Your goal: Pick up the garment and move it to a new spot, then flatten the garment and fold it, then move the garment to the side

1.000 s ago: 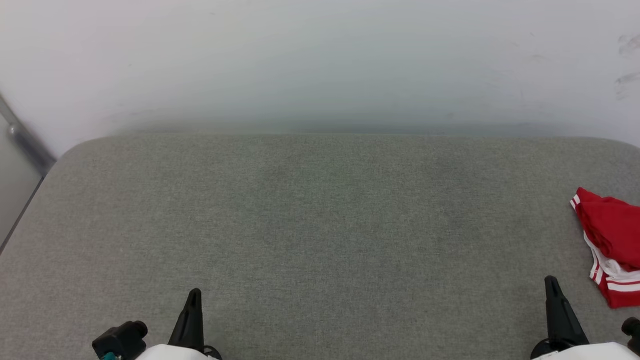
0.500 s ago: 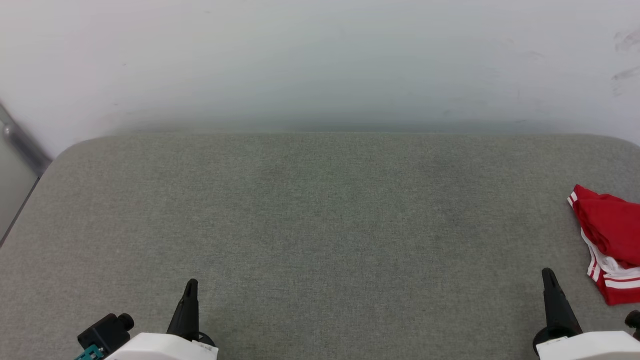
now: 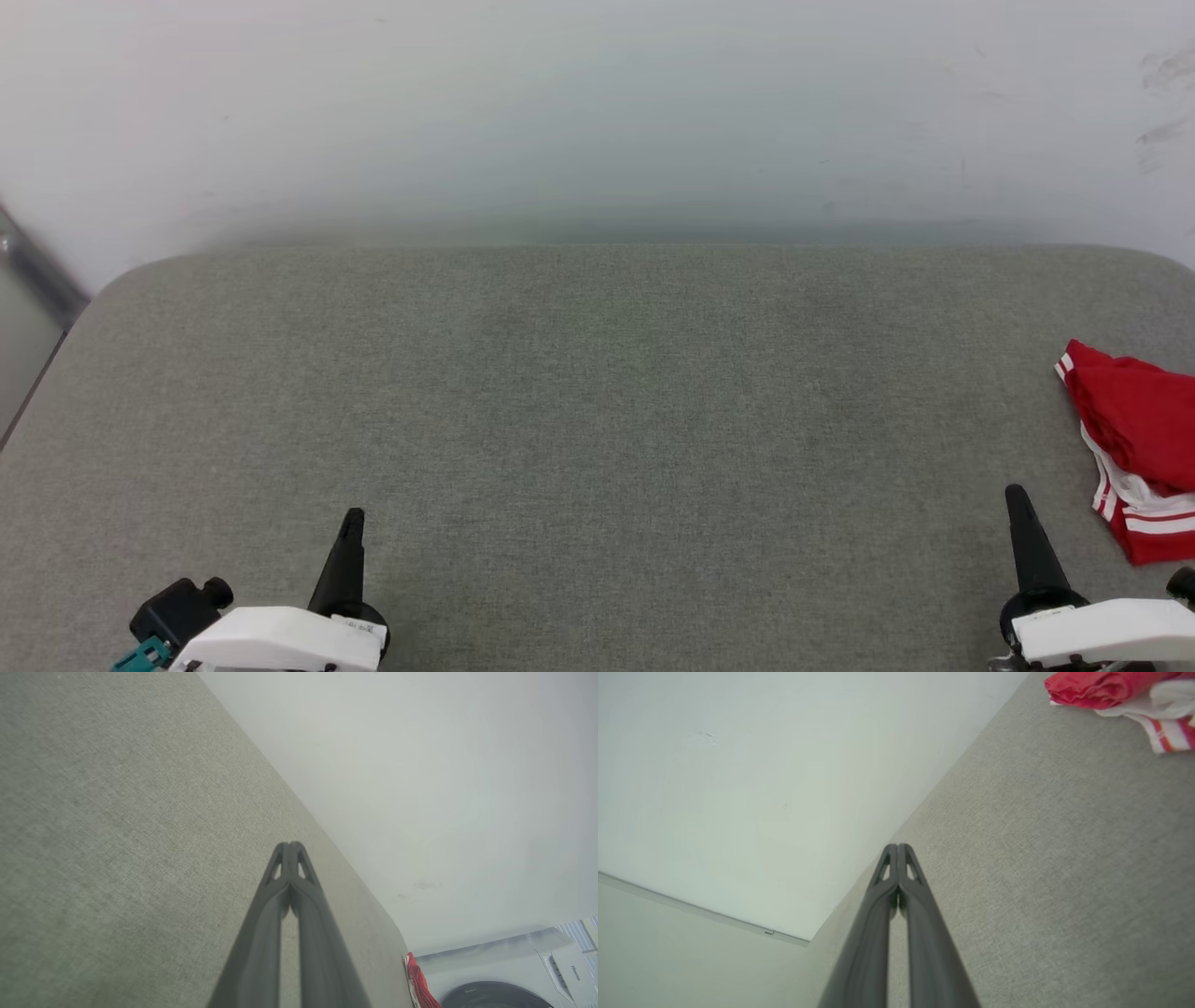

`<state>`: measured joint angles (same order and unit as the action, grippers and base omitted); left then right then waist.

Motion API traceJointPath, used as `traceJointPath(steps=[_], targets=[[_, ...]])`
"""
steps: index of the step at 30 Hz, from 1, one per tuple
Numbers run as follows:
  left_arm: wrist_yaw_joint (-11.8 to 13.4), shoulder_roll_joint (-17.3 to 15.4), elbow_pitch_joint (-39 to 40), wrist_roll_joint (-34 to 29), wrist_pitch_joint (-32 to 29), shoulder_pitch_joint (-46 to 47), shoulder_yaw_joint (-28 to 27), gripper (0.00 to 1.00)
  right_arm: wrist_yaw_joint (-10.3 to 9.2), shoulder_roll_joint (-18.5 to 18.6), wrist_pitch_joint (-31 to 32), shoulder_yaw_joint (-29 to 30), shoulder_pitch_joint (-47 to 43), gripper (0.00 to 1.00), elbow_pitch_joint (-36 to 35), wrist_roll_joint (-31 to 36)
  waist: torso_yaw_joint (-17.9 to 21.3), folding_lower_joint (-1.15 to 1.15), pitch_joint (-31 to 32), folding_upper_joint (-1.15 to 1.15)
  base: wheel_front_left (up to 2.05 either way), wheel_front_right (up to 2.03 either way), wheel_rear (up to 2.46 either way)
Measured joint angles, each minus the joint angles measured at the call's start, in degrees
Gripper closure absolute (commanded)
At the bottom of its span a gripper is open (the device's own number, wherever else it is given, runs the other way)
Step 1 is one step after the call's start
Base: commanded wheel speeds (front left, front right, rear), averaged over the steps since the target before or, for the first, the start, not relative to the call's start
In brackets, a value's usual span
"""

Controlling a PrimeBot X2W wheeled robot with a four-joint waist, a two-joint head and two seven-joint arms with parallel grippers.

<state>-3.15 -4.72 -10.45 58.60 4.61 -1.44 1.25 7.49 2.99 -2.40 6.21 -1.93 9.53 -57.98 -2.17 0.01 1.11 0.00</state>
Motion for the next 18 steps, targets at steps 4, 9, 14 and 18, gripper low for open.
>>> traceJointPath(steps=[4,9,14,18], targets=[[-0.4,0.0,-0.2,2.7,-0.8,0.7,-0.3,1.0,0.0,0.0,0.5,0.0,0.8,1.0,0.3,-2.5,0.1,0.0,-0.1,0.0,0.0,0.0,0.0],[-0.7,0.0,-0.5,5.9,-1.5,1.1,-0.8,1.0,0.0,0.0,1.5,0.0,1.1,1.0,0.8,-5.6,0.3,0.0,-0.2,0.0,0.0,0.0,0.0],[-1.0,0.0,-0.8,8.9,-2.4,1.9,-1.3,1.0,0.0,0.0,2.2,0.0,2.0,1.0,1.1,-8.5,0.4,0.0,-0.3,0.0,0.0,0.0,0.0],[-1.4,0.0,-1.0,11.3,-2.9,2.2,-1.6,1.0,0.0,0.0,2.8,0.1,2.3,1.0,1.5,-10.8,0.6,-0.01,-0.3,0.0,0.0,0.0,0.0]])
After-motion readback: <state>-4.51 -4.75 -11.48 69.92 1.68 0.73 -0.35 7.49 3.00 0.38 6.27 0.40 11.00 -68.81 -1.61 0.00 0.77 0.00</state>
